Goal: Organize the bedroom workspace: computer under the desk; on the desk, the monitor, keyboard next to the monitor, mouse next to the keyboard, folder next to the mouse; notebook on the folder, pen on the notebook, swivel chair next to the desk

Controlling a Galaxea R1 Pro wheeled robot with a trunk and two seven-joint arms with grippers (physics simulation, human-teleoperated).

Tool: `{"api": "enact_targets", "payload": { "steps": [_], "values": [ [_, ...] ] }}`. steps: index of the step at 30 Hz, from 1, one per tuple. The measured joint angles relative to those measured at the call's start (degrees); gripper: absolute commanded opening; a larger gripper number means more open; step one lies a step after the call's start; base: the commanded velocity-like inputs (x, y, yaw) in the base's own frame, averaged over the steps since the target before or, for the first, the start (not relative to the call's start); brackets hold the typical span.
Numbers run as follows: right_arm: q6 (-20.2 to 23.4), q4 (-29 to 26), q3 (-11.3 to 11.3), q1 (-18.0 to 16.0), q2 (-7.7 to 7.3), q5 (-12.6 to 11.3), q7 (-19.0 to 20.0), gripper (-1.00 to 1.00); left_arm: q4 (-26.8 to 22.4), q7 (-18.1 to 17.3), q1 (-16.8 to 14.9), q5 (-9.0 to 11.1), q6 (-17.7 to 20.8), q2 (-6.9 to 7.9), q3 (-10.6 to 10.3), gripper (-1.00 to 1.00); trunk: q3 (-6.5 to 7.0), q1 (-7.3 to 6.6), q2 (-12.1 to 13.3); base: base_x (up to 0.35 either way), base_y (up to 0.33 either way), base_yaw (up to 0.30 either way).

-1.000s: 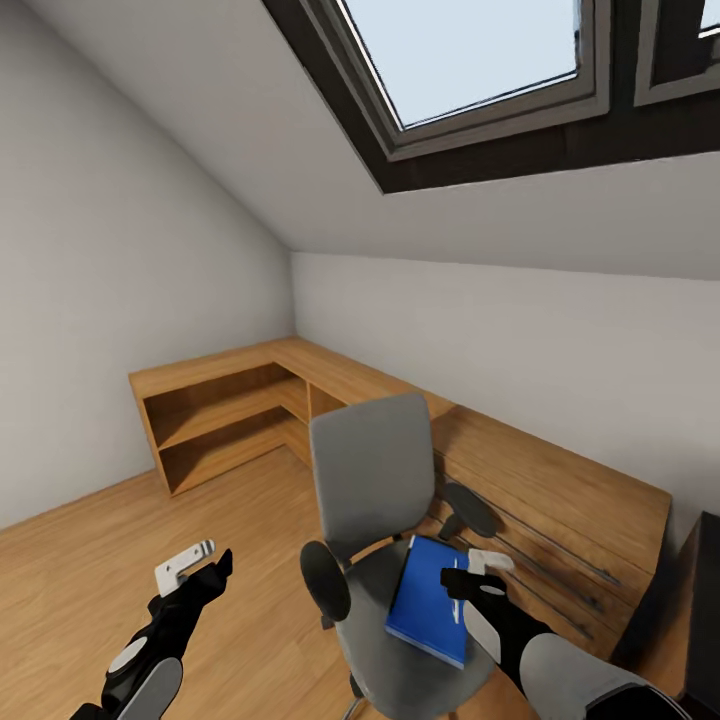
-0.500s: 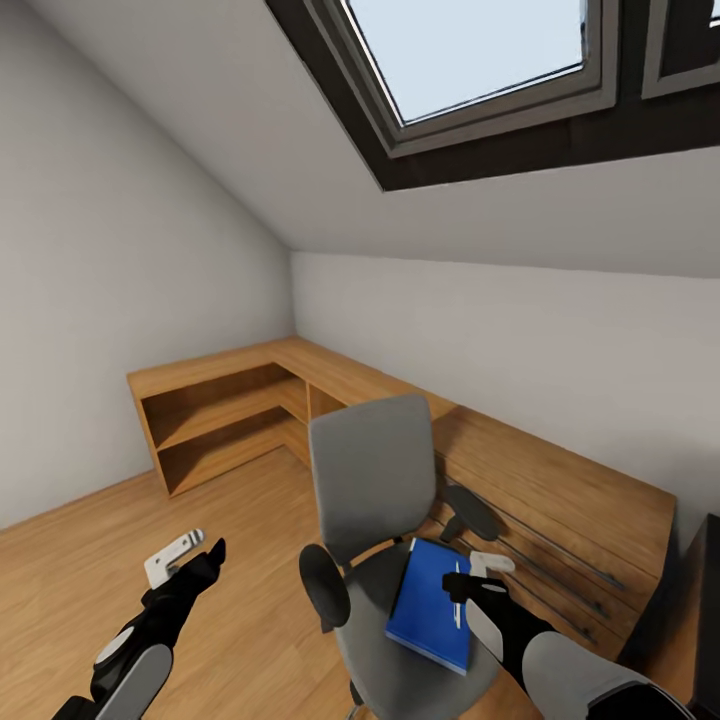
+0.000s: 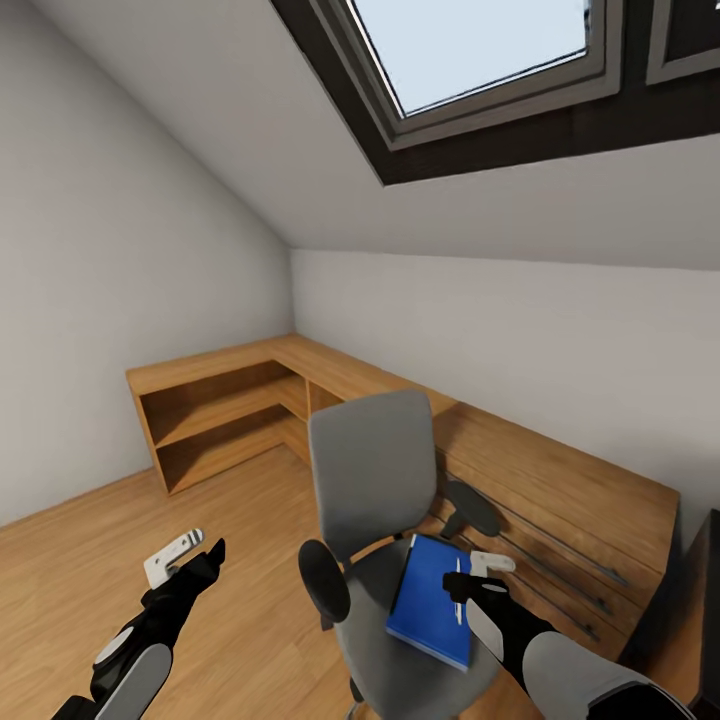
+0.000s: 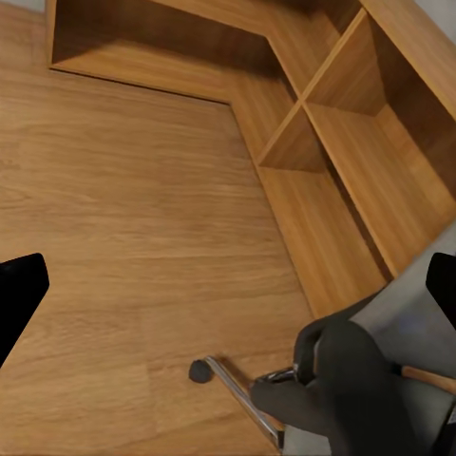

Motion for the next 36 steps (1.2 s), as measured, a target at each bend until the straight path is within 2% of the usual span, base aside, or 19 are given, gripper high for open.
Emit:
{"api": "enact_targets", "payload": {
  "steps": [18,22,28,36],
  "values": [
    [-0.1,0.0,0.0,0.0,0.12,-0.1,0.0,1.00,0.1,0.0,0.0,0.1,0.0,-0.17,-0.1,1.00,-3.24,3.96,-7.2,0.000,0.000,0.000],
    [-1.2,-0.1,0.1,0.0,0.27,0.0,0.1,1.00,0.1,0.1,0.0,0.1,0.0,-0.18,-0.1,1.00,-3.95,4.83,-8.8,0.000,0.000,0.000],
    [-1.4,-0.1,-0.1,0.0,0.12,0.0,2.4,1.00,0.1,0.1,0.0,0.2,0.0,-0.18,-0.2,1.00,-5.03,6.15,-11.2,0.000,0.000,0.000],
    [-1.6,-0.1,-0.1,0.0,0.16,0.0,2.9,1.00,0.1,0.1,0.0,0.2,0.0,-0.24,-0.2,1.00,-6.47,7.91,-14.4,0.000,0.000,0.000]
  ]
}}
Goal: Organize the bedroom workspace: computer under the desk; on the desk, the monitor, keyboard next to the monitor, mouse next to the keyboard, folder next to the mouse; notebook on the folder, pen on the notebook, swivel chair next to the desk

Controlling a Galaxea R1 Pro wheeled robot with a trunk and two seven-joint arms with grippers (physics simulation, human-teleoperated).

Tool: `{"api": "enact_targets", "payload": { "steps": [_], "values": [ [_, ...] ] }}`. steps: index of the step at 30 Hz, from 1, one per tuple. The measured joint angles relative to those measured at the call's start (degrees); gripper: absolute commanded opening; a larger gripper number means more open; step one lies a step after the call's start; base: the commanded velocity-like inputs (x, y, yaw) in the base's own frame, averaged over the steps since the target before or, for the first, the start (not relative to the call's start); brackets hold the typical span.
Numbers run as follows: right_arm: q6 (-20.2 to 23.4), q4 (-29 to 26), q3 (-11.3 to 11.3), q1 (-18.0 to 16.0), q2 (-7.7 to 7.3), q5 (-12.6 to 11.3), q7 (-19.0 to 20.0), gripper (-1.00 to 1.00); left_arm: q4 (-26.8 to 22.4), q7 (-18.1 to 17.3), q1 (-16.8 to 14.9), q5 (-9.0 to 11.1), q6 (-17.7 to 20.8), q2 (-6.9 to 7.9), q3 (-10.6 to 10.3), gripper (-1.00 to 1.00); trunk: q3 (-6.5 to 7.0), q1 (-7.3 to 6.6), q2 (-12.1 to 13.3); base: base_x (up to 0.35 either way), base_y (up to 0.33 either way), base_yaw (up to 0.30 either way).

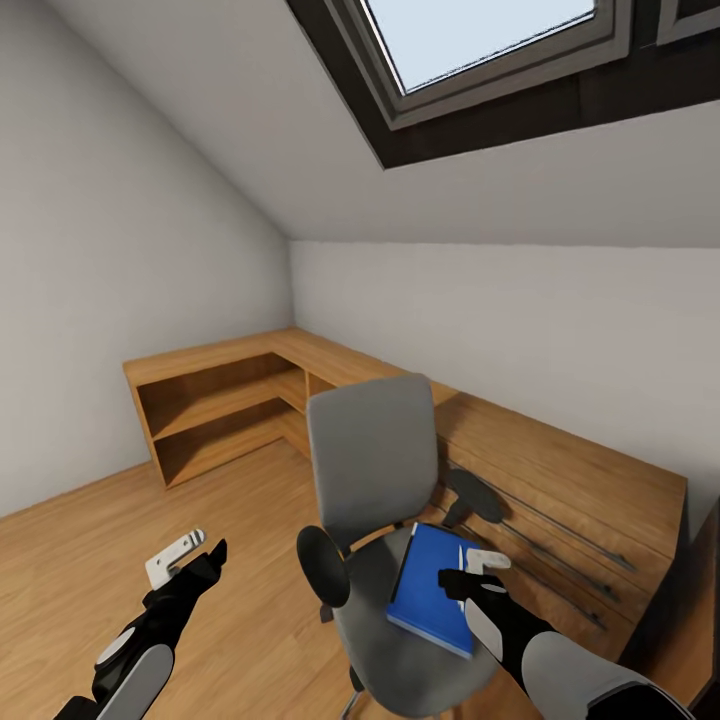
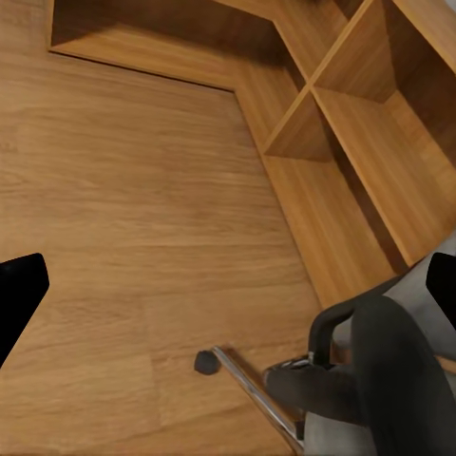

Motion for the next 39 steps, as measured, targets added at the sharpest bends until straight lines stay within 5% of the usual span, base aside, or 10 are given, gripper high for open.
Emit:
{"api": "enact_targets", "payload": {
  "steps": [39],
  "values": [
    [-0.1,0.3,-1.7,0.0,-1.31,-0.1,0.1,1.00,0.1,1.1,0.0,-0.2,-0.1,-0.11,-0.3,1.00,-7.01,8.57,-15.6,0.000,0.000,0.000]
  ]
}}
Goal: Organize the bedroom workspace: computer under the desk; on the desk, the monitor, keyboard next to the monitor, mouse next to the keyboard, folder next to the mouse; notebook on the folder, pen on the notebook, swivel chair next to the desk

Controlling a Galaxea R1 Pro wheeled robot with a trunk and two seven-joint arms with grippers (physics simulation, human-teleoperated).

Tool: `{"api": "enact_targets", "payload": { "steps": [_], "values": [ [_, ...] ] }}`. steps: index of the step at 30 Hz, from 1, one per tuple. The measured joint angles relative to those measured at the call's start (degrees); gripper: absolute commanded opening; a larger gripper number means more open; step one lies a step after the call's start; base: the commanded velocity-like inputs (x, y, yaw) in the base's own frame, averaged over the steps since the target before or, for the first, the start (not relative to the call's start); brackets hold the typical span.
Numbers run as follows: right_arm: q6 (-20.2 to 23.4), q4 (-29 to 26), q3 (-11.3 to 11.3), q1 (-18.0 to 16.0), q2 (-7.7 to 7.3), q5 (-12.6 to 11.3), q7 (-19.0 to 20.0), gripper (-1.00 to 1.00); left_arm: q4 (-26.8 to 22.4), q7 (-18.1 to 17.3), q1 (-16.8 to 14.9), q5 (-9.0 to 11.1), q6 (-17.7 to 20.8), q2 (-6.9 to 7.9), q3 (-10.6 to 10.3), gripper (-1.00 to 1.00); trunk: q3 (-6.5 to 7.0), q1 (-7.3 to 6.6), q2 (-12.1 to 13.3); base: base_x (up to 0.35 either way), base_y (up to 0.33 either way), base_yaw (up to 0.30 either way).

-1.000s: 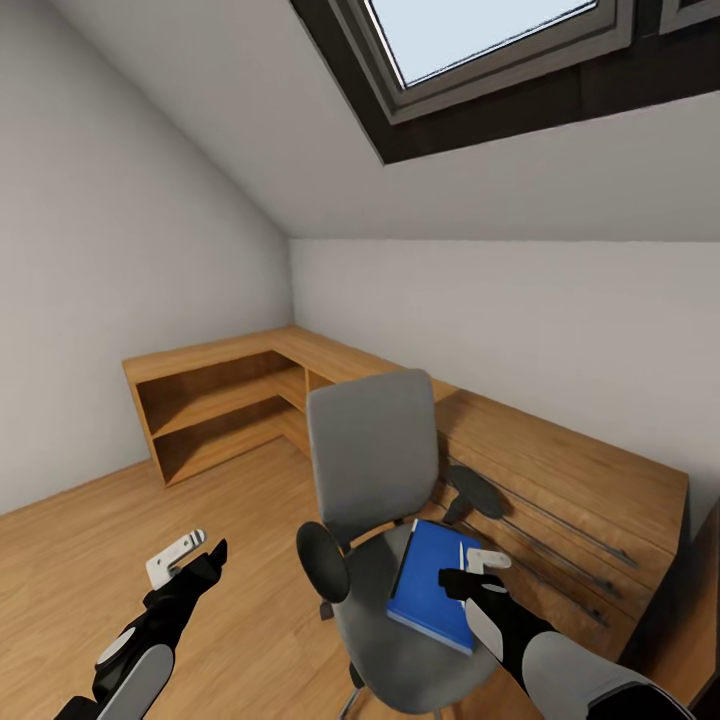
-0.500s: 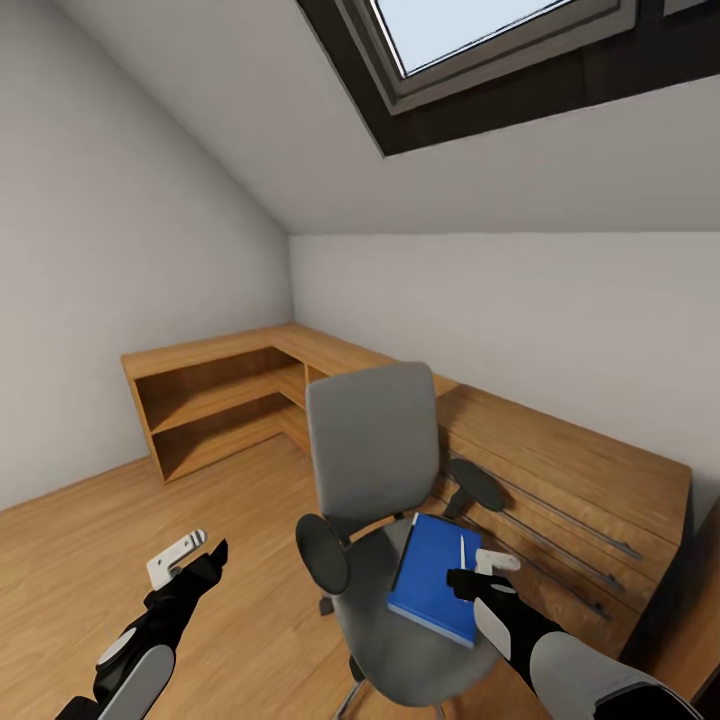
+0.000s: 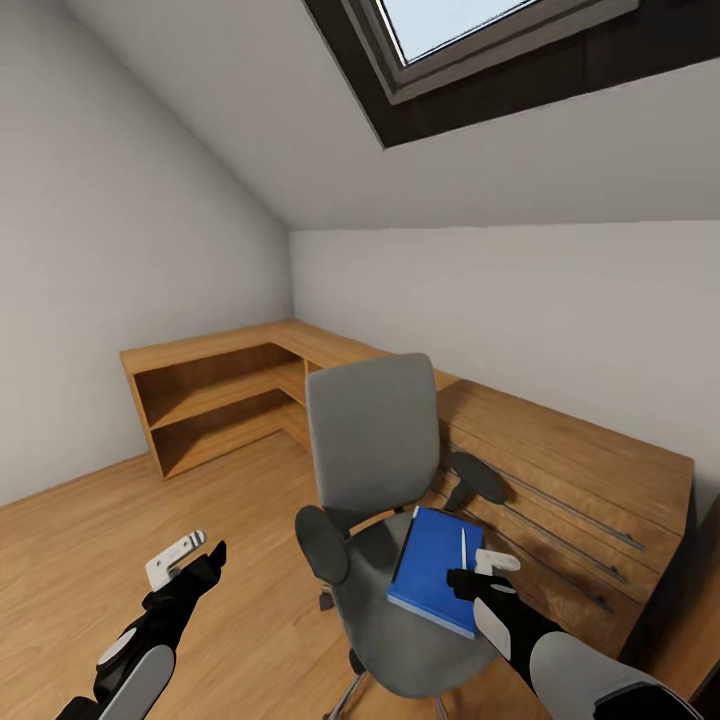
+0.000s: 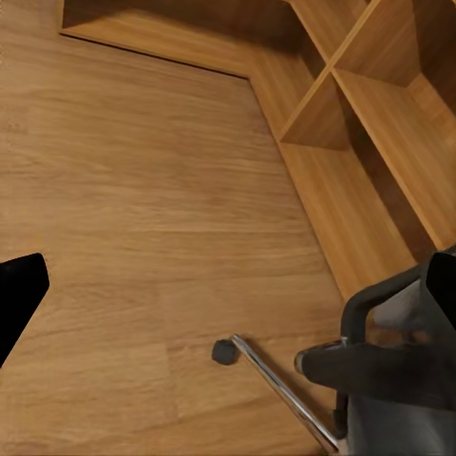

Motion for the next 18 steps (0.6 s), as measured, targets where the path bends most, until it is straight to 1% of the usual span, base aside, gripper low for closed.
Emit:
{"api": "enact_targets", "payload": {
  "steps": [3,7,10,14,18],
  "values": [
    [0.0,0.0,0.0,0.0,0.00,0.0,0.0,1.00,0.0,0.1,0.0,0.0,0.0,-0.05,0.0,1.00,-0.54,0.66,-1.2,0.000,0.000,0.000],
    [0.0,0.0,0.0,0.0,0.00,0.0,0.0,1.00,0.0,0.1,0.0,0.0,0.0,-0.08,-0.1,1.00,-0.54,0.67,-1.2,0.000,0.000,0.000],
    [0.0,0.0,0.0,0.0,0.00,0.0,0.0,1.00,0.0,0.1,0.0,-0.1,0.0,-0.05,-0.9,1.00,-0.54,0.67,-1.2,0.000,0.000,0.000],
    [0.0,0.0,0.0,0.0,0.00,0.0,0.0,1.00,0.1,0.1,0.0,-0.1,0.0,0.04,-1.3,1.00,-0.54,0.67,-1.2,0.005,0.000,0.000],
    [0.0,0.0,0.0,0.0,0.07,0.0,0.1,1.00,0.2,0.1,0.0,-0.1,0.0,0.08,-1.5,1.00,-0.54,0.65,-1.2,0.105,0.000,0.000]
  ]
}}
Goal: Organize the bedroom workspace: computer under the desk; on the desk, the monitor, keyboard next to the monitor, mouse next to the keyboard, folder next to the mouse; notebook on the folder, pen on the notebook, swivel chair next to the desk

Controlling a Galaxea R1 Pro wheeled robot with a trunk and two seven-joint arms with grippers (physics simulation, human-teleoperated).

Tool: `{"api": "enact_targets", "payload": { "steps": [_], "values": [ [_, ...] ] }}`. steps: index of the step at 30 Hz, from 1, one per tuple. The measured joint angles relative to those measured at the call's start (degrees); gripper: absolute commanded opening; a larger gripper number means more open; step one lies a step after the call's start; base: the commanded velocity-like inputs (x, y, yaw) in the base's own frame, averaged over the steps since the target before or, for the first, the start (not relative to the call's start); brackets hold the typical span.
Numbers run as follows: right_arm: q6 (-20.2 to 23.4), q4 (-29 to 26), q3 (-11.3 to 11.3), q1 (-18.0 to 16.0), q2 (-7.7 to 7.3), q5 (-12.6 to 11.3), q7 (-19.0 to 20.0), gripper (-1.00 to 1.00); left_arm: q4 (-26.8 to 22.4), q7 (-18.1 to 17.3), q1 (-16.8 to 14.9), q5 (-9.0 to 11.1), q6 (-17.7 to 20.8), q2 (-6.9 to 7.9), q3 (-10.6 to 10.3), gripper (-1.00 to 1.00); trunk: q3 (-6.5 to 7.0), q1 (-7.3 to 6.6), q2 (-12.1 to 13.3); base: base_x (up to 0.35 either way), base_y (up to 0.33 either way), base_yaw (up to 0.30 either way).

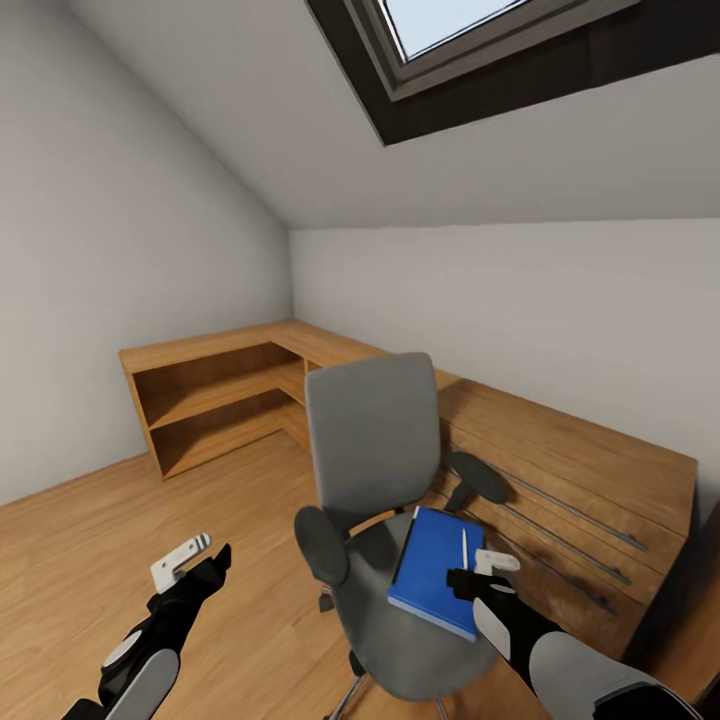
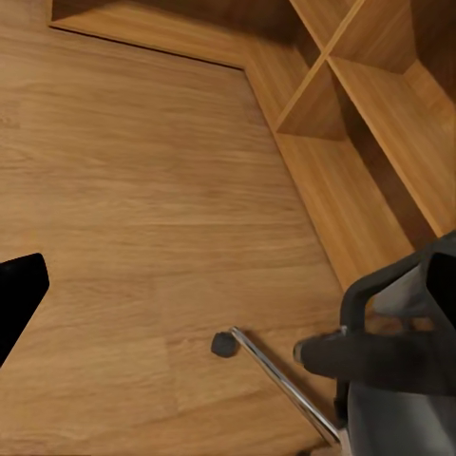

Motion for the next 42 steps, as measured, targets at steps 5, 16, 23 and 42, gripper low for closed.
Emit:
{"api": "enact_targets", "payload": {
  "steps": [5,16,23,42],
  "values": [
    [0.0,0.0,0.0,0.0,0.02,0.0,0.0,1.00,0.1,0.0,0.0,0.0,0.0,-0.02,-0.1,1.00,0.00,0.01,0.0,0.039,0.000,0.000],
    [0.0,0.0,0.0,0.0,-0.02,0.0,0.0,1.00,0.9,-0.1,0.0,0.0,-0.1,0.01,-1.7,1.00,0.00,0.01,0.0,0.077,-0.004,0.000],
    [0.0,0.0,0.0,0.0,-0.06,0.0,0.0,1.00,0.9,0.0,0.0,0.1,-0.3,-0.07,-1.8,1.00,0.00,0.01,0.0,0.008,-0.001,0.000],
    [0.0,0.0,0.0,0.0,-0.12,0.0,0.0,1.00,0.9,0.0,0.0,0.1,-0.3,-0.17,-1.8,1.00,-3.23,3.96,-7.2,0.000,0.000,0.000]
  ]
}}
